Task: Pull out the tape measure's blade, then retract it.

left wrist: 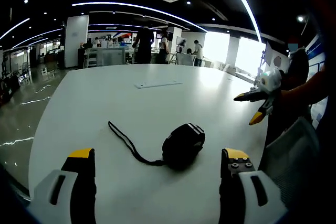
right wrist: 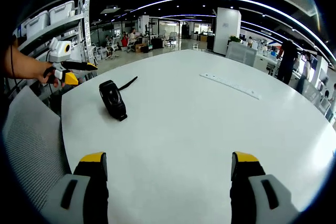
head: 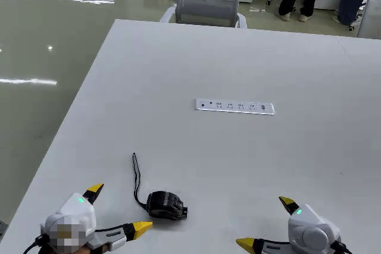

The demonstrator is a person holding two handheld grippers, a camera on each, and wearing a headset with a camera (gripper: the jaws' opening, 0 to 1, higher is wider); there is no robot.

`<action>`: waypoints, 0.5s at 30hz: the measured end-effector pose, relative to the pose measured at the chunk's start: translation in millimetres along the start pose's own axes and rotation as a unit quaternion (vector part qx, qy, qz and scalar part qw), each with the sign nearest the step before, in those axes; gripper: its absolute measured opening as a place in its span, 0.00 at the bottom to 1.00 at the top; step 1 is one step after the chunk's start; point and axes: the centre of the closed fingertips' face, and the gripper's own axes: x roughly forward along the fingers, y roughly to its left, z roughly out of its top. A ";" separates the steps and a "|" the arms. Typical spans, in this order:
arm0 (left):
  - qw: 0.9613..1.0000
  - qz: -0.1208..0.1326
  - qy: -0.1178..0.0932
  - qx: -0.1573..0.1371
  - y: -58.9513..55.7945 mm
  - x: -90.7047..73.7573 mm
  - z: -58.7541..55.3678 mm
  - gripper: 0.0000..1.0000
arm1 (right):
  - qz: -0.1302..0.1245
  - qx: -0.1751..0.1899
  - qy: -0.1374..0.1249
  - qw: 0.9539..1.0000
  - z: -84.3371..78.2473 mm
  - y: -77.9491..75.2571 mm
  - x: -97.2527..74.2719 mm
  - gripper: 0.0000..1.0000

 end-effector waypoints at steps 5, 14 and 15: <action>0.999 0.012 -0.009 -0.029 7.9 -29.5 1.7 0.99 | -0.024 0.009 -0.009 1.000 -7.2 -2.2 -32.5 1.00; 1.000 0.001 -0.014 -0.001 12.0 -78.6 -7.9 0.99 | -0.072 0.028 -0.034 0.996 -28.6 -16.1 -92.3 1.00; 1.000 0.000 -0.015 -0.004 11.7 -82.5 -8.7 0.99 | -0.071 0.028 -0.035 0.997 -30.7 -15.7 -96.7 1.00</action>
